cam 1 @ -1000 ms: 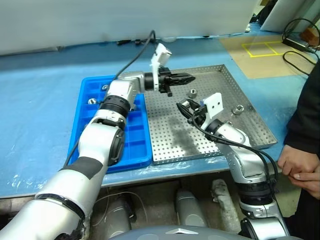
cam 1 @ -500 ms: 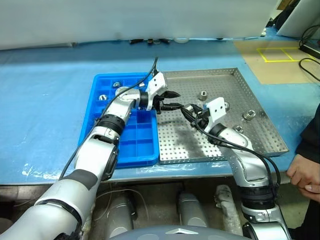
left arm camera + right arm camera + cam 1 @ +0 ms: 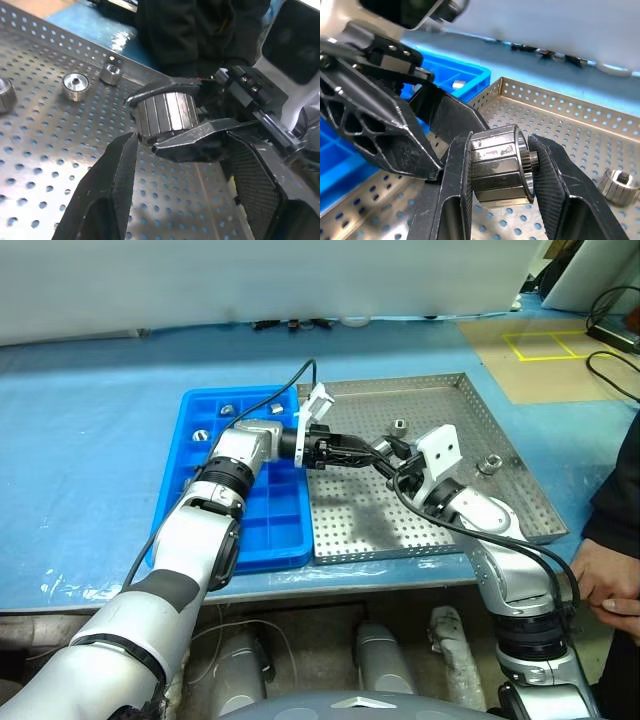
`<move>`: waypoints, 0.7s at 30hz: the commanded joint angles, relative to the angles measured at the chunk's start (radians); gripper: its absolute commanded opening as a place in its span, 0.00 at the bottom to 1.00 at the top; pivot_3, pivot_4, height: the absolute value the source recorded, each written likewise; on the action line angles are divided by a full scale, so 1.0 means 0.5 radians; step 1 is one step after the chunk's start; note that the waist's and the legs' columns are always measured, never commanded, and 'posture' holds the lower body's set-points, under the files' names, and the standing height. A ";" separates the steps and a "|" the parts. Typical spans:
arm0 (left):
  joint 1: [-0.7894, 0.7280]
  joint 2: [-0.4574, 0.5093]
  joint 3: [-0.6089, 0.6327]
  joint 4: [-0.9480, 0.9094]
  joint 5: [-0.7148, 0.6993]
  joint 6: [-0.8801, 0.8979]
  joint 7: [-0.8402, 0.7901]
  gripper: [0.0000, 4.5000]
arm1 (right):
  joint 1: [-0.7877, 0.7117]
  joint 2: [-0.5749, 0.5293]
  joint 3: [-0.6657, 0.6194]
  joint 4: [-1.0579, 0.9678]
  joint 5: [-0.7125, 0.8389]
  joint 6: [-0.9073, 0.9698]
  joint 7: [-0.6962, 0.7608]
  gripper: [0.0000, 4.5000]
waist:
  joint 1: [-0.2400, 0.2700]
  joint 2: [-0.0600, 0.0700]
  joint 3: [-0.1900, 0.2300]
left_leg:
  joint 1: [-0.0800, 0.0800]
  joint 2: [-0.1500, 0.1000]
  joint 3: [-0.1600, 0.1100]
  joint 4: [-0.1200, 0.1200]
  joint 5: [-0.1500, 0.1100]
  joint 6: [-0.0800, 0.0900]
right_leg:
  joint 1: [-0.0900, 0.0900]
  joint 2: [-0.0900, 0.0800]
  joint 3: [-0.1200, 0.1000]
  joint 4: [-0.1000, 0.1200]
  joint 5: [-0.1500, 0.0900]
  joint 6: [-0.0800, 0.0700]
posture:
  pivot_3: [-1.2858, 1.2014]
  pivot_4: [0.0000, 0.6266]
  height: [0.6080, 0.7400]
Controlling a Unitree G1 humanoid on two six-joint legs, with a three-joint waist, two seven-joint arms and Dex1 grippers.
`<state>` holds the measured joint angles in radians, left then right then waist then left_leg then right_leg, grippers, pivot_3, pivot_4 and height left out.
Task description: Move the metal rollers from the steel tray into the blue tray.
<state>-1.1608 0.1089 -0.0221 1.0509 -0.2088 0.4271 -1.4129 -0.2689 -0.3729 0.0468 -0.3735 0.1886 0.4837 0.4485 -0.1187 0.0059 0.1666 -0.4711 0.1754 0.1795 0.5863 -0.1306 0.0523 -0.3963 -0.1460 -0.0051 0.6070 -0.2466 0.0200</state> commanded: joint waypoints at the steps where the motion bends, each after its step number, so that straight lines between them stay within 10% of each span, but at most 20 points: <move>1: -0.051 -0.024 0.019 0.049 -0.008 0.077 0.059 0.64 | -0.088 -0.058 0.076 -0.176 -0.039 -0.090 0.070 0.29 | 0.001 0.000 0.000 | -0.001 0.000 0.001 0.000 0.000 0.000 | -0.001 0.000 0.001 0.000 0.000 0.000 | 0.30 0.24 1.00; 21: -0.210 -0.013 0.239 0.001 -0.198 0.282 -0.005 0.64 | -0.076 -0.257 0.155 -0.102 -0.075 -0.264 0.382 0.29 | 0.003 0.000 0.000 | -0.002 0.000 0.002 -0.001 0.000 0.001 | -0.004 0.000 0.002 -0.001 0.000 0.000 | 0.30 0.24 1.00</move>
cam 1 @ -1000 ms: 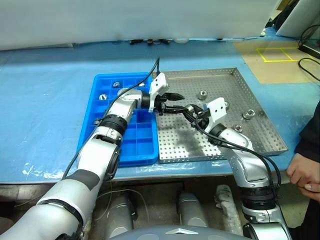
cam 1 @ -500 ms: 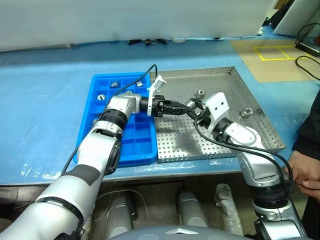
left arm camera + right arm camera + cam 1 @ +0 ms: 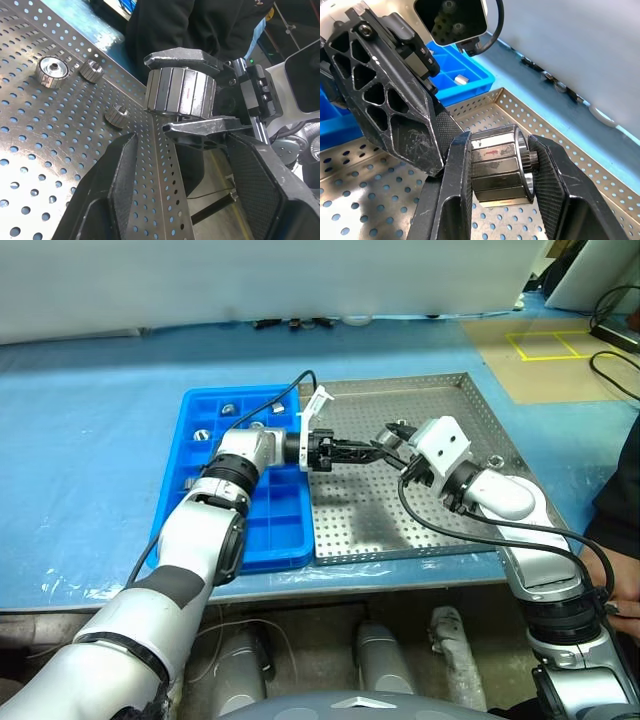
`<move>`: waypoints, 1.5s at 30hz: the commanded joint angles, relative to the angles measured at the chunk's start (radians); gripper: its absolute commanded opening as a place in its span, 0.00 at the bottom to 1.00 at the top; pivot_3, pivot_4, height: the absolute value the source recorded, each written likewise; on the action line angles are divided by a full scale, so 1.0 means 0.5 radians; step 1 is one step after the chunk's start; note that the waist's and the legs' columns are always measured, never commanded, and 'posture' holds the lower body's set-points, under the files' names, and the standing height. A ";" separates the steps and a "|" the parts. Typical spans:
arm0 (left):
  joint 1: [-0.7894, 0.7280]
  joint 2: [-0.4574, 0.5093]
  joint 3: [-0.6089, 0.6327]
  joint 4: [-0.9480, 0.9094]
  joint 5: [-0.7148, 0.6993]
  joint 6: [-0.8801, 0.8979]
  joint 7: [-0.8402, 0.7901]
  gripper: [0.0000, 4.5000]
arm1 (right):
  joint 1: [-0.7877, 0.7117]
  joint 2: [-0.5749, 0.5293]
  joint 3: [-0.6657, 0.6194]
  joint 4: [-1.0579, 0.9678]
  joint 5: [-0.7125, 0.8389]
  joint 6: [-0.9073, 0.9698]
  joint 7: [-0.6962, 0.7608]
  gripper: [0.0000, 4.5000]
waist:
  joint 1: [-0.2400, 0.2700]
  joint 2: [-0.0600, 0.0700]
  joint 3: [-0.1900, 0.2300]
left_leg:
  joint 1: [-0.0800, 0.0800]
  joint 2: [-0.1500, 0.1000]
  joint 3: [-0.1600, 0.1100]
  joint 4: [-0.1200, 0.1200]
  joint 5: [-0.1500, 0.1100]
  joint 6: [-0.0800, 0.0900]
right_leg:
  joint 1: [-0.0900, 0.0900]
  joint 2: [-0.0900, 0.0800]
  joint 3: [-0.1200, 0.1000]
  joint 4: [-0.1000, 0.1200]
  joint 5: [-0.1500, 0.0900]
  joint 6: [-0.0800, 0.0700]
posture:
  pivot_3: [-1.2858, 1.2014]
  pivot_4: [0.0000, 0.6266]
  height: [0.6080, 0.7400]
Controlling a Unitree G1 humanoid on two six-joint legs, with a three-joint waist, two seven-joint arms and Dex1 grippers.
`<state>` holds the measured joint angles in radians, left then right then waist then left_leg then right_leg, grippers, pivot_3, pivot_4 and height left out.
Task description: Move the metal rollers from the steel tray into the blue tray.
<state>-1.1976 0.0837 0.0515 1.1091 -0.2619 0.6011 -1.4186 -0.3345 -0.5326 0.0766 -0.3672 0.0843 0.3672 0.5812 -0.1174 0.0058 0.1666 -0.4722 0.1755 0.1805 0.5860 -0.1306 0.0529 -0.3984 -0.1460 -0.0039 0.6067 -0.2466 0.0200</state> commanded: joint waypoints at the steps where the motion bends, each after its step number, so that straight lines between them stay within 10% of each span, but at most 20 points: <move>1: -0.135 0.058 0.088 -0.117 -0.084 -0.082 -0.005 0.64 | 0.080 0.081 0.073 -0.123 0.165 -0.006 0.113 0.29 | 0.001 0.000 0.000 | 0.000 0.000 0.000 0.000 0.000 0.000 | 0.000 0.000 0.000 0.000 0.000 0.000 | 0.30 0.24 1.00; 20: -0.119 0.098 0.068 -0.073 -0.055 -0.203 0.049 0.64 | 0.228 0.106 -0.012 -0.010 0.194 0.013 0.060 0.29 | 0.011 0.000 0.001 | 0.000 0.001 0.004 -0.002 0.000 0.000 | -0.003 0.001 0.004 -0.001 0.000 0.000 | 0.30 0.24 1.00; 30: -0.116 0.168 0.136 -0.077 -0.072 -0.250 0.154 0.65 | 0.457 0.282 0.036 0.343 0.186 -0.157 0.002 0.99 | 0.014 0.000 0.001 | 0.000 0.001 0.005 -0.006 0.000 0.000 | -0.005 0.001 0.004 -0.002 0.000 0.000 | 0.31 0.24 1.00; 45: 0.020 0.142 -0.096 -0.132 0.115 -0.506 0.106 0.65 | 0.425 0.241 -0.222 -0.270 0.683 0.311 0.029 0.99 | 0.052 0.000 0.001 | 0.001 0.002 0.005 -0.007 0.000 0.000 | -0.005 0.001 0.004 -0.001 0.000 0.000 | 0.30 0.24 1.00</move>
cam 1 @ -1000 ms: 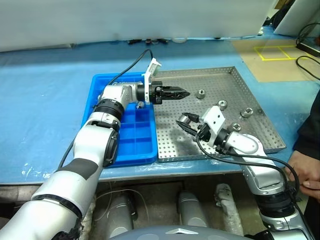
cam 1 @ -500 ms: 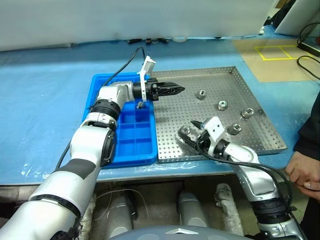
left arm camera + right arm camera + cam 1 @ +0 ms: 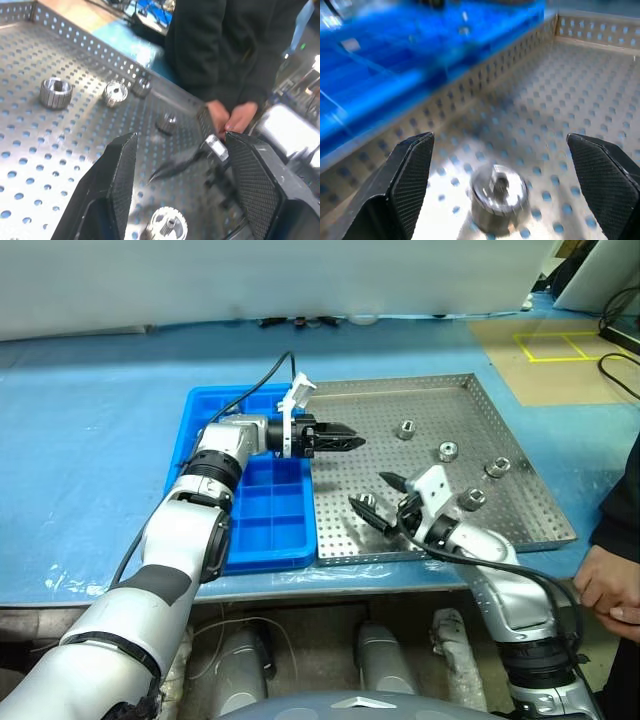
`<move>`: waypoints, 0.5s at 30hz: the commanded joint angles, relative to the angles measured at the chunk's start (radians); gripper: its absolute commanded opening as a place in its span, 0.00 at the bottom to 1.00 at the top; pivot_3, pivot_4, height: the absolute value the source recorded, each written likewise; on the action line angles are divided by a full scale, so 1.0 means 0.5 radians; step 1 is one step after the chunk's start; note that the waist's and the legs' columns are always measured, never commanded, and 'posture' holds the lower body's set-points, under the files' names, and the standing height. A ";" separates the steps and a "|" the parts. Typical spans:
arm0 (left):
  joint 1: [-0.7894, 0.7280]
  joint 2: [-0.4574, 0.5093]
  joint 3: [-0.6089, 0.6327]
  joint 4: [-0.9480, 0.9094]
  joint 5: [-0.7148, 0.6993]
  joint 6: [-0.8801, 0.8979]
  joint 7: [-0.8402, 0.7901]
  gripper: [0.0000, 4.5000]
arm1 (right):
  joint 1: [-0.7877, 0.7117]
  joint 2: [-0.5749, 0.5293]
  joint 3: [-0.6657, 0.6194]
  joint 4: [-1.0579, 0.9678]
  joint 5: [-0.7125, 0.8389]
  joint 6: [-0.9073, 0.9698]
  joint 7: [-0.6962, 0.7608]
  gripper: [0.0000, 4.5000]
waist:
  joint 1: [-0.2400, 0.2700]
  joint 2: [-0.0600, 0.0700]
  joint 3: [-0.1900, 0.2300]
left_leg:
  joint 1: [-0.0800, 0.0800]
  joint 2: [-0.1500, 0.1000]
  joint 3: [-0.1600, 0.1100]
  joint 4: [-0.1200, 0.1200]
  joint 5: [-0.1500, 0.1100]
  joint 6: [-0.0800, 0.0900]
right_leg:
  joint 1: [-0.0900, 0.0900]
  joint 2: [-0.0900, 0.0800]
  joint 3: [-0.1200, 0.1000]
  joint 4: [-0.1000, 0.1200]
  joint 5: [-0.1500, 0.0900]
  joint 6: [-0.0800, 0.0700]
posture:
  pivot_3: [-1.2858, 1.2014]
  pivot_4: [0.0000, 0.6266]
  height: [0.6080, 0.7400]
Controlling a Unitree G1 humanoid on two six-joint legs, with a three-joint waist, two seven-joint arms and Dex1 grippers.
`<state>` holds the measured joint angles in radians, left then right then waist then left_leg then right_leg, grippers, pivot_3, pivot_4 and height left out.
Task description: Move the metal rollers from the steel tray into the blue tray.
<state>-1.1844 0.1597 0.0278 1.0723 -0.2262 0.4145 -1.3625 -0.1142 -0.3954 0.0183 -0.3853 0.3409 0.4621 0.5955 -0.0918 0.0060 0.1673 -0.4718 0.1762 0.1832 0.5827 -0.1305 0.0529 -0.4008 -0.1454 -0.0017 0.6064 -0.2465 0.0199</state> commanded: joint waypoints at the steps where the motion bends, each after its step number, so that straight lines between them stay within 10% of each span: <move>1: 0.020 -0.021 -0.090 -0.079 0.083 -0.210 -0.011 0.65 | -0.017 -0.039 -0.149 -0.284 0.217 0.163 -0.025 0.99 | 0.002 0.000 0.000 | 0.001 0.000 0.000 0.000 0.000 0.000 | 0.001 0.000 0.000 0.000 0.000 0.000 | 0.30 0.24 1.00; 15: 0.227 -0.195 -0.611 -0.212 0.456 -0.984 -0.158 0.65 | 0.583 -0.007 -0.703 -0.951 0.594 0.446 -0.441 0.99 | 0.034 0.001 -0.001 | 0.009 0.005 0.013 -0.006 -0.001 -0.002 | 0.000 0.002 0.007 -0.003 0.000 0.001 | 0.26 0.24 1.00</move>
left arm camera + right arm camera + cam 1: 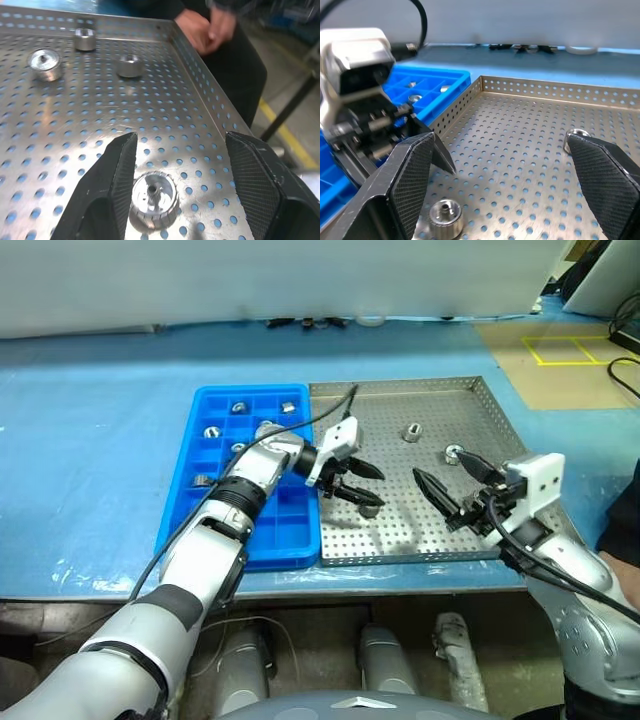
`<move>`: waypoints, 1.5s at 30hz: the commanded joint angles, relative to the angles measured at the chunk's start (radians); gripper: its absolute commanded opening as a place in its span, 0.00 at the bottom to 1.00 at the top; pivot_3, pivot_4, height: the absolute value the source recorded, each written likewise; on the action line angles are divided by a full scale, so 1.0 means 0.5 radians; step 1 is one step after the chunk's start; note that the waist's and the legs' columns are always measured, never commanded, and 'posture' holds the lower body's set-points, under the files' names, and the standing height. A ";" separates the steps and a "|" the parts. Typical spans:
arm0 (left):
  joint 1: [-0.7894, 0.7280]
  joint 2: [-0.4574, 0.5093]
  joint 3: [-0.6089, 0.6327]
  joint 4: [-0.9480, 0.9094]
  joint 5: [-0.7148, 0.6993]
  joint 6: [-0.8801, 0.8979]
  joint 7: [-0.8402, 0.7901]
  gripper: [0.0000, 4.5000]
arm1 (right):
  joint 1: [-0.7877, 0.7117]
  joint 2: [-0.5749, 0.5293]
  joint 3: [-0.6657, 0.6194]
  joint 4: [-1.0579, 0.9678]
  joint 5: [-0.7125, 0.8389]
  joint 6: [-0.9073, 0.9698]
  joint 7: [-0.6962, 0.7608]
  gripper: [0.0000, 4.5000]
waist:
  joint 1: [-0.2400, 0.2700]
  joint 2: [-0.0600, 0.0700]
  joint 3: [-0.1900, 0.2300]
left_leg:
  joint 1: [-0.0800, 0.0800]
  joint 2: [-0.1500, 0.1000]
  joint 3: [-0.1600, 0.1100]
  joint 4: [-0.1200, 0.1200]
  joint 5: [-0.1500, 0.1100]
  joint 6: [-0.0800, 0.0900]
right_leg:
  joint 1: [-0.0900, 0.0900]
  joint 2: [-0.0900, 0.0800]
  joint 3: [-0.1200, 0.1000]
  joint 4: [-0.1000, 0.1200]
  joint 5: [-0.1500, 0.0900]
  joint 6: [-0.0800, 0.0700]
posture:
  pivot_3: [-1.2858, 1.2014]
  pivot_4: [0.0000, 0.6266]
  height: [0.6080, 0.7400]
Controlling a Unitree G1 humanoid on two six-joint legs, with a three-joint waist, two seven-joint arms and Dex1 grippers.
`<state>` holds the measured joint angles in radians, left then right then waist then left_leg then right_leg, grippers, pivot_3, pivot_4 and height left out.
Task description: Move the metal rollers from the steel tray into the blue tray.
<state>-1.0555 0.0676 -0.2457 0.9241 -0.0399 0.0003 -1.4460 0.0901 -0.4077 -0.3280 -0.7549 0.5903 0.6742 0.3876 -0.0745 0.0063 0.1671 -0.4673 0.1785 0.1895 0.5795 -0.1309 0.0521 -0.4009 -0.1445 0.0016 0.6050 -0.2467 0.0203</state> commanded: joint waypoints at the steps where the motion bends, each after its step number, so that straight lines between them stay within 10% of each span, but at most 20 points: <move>1: -0.039 -0.017 -0.076 0.135 0.106 -0.188 0.013 0.65 | 0.255 0.017 0.010 -0.249 0.095 0.021 -0.021 0.99 | -0.003 0.001 0.000 | 0.001 0.001 0.004 -0.001 -0.002 -0.003 | 0.000 0.000 0.001 -0.001 0.000 0.000 | 0.26 0.24 1.00; 21: -0.308 -0.064 0.014 0.666 0.302 -0.401 0.197 0.65 | 0.454 -0.020 0.056 -0.382 0.083 -0.001 -0.256 0.99 | -0.279 0.000 0.000 | -0.004 0.000 0.011 -0.005 -0.004 -0.004 | -0.005 -0.002 0.001 -0.009 -0.003 0.007 | 0.22 0.24 1.00; 28: -0.372 0.027 0.103 0.642 0.265 -0.412 0.073 0.99 | 0.459 -0.015 0.116 -0.313 0.029 -0.050 -0.248 1.00 | -0.319 -0.001 0.000 | -0.004 -0.002 0.010 -0.001 -0.005 -0.003 | 0.000 -0.005 0.000 -0.008 -0.003 0.007 | 0.23 0.24 1.00; 45: -0.307 0.076 -0.144 0.733 0.629 -0.649 0.223 0.99 | 0.447 0.005 0.221 -0.284 -0.066 -0.077 -0.271 1.00 | -0.326 -0.001 0.000 | -0.003 -0.003 0.010 0.002 -0.005 0.000 | 0.002 -0.006 -0.001 -0.008 -0.003 0.007 | 0.22 0.24 1.00</move>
<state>-1.1991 0.1078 -0.3172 1.2894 0.2648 -0.3259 -1.3507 0.3123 -0.4072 -0.2207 -0.8711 0.5608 0.6541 0.2565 -0.2376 0.0058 0.1673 -0.4689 0.1772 0.1946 0.5808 -0.1336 0.0516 -0.3998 -0.1478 0.0011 0.6012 -0.2482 0.0239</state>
